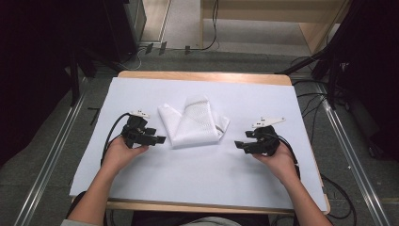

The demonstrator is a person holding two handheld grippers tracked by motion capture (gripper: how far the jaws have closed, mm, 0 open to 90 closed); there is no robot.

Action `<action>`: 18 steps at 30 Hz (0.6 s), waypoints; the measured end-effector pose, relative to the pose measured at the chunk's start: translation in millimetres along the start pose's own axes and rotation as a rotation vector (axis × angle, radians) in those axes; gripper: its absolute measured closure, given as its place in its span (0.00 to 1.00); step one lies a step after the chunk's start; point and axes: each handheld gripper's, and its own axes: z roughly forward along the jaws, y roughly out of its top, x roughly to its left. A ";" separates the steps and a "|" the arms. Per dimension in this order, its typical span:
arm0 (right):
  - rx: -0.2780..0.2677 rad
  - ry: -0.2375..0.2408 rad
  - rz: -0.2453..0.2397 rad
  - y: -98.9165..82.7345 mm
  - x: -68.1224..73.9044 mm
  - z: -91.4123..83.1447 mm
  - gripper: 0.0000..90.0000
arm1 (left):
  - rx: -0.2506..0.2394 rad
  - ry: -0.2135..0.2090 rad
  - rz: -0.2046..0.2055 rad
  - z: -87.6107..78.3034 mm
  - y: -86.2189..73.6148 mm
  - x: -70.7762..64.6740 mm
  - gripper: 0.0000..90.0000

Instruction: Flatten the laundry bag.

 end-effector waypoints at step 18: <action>0.013 -0.003 0.012 -0.8 -1.0 0.0 0.42 | -0.007 -0.007 -0.001 0.3 1.1 -1.4 0.41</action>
